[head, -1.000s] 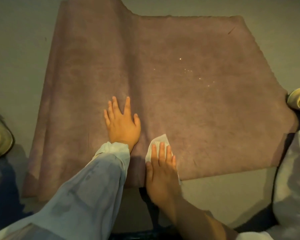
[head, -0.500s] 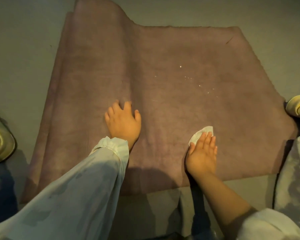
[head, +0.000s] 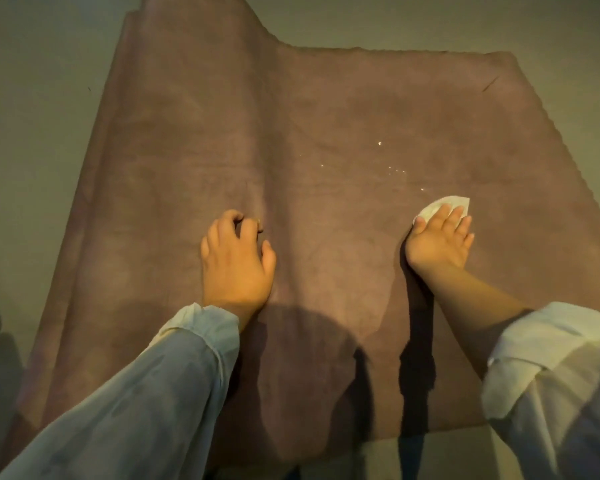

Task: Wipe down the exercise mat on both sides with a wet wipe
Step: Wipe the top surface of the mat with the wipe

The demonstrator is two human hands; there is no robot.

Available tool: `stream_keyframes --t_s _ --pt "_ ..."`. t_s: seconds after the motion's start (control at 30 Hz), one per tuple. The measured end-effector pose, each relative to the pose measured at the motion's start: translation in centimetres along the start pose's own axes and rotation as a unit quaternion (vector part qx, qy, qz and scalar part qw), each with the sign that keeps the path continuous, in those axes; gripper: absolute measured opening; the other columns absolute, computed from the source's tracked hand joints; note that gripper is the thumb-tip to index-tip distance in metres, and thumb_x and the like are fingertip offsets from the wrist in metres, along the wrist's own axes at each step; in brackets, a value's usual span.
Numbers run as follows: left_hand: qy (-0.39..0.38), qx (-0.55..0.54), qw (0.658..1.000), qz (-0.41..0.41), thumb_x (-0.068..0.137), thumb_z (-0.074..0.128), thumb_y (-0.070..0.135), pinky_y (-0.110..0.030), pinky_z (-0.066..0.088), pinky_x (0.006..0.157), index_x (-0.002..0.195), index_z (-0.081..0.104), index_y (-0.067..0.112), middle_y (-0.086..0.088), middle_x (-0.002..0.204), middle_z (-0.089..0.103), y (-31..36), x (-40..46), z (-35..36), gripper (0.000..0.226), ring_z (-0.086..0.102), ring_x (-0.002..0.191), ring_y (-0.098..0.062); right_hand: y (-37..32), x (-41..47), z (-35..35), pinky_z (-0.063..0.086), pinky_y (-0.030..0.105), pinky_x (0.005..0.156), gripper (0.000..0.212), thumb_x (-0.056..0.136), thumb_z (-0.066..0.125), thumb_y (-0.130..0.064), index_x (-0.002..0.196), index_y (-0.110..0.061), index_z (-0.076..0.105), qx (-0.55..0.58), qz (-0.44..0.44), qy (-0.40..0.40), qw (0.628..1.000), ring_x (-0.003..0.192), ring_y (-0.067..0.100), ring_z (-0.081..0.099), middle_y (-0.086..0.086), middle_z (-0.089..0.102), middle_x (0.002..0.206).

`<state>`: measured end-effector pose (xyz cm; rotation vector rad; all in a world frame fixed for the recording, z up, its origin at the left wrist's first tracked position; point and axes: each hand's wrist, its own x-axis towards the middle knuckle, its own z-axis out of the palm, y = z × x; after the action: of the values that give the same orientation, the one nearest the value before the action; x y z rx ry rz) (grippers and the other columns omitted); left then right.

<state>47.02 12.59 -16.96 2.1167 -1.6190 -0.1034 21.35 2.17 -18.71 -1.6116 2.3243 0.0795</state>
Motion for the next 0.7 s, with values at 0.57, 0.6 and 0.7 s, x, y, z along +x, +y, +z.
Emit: stream_keyframes --t_s 0.57,0.6,0.7 --pt "0.003 -0.075 0.997 -0.019 0.084 0.035 0.027 -0.045 0.040 0.088 0.099 0.058 0.004 -0.016 0.108 0.055 0.2 0.2 -0.5 0.036 0.050 0.097 -0.033 -21.5 -5.3 2.7 -0.007 0.032 0.114 0.052 0.104 0.017 -0.029 0.151 -0.018 -0.001 0.297 -0.280 -0.159 0.899 0.145 0.017 -0.008 0.000 -0.005 0.159" --pt "0.011 -0.104 0.994 -0.023 0.085 0.035 0.024 -0.043 0.039 0.088 0.100 0.057 0.003 -0.015 0.106 0.054 0.1 0.2 -0.6 0.034 0.049 0.095 -0.031 -21.4 -5.7 2.5 -0.006 0.032 0.115 0.052 0.104 0.019 -0.028 0.151 -0.017 -0.001 0.309 -0.302 -0.153 0.889 0.145 0.017 -0.007 0.001 -0.005 0.159" --pt "0.066 -0.238 0.963 -0.107 0.087 0.043 0.007 -0.029 0.038 0.088 0.106 0.052 -0.003 -0.012 0.105 0.047 -0.1 0.4 -1.0 0.024 0.048 0.093 -0.019 -20.8 -7.5 1.9 -0.002 0.031 0.116 0.051 0.104 0.023 -0.025 0.151 -0.015 0.005 0.260 -0.378 -0.125 0.880 0.145 0.020 -0.009 0.006 -0.007 0.159"
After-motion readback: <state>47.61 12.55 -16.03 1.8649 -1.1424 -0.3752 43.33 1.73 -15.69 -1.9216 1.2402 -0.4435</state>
